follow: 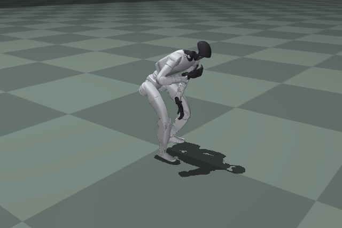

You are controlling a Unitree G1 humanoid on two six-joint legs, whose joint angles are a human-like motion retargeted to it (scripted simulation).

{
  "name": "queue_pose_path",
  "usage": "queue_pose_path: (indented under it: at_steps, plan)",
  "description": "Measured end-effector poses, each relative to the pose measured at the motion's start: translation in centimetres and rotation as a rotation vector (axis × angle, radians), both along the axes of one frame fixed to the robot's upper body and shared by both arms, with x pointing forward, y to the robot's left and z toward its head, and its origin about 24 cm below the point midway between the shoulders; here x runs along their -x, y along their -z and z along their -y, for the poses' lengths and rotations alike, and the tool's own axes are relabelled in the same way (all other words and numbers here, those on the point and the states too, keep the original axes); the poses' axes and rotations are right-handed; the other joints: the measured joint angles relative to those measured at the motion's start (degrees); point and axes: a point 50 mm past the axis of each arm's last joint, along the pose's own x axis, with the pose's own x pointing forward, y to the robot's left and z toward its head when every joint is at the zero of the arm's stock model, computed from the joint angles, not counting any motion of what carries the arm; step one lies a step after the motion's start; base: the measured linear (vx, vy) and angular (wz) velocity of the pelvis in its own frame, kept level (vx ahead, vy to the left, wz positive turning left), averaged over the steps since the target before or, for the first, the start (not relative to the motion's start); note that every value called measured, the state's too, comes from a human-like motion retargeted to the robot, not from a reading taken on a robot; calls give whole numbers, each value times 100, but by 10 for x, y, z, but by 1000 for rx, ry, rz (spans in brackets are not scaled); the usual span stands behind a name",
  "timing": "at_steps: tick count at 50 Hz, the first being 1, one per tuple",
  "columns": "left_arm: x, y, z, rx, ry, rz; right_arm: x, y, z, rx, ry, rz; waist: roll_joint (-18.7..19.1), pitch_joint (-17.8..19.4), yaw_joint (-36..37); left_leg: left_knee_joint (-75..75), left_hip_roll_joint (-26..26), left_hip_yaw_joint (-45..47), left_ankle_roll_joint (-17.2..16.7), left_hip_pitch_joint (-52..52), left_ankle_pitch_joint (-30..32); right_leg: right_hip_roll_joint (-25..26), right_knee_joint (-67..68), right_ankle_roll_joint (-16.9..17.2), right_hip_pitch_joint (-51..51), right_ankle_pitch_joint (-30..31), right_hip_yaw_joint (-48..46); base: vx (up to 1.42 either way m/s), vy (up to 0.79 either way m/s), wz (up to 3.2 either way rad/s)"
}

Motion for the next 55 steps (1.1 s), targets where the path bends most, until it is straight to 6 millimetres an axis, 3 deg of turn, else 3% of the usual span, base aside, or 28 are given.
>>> queue_pose_path:
  at_steps: [55]
  plan:
    - [5, 10, 3, -51, 38, -74, -3, 1, -5, 5, -38, -64, 78, -38, -17, 312, 71, -110, -96, -17, -93, 2, 327, -138, 6, -348, -28, 0, 0, 0]
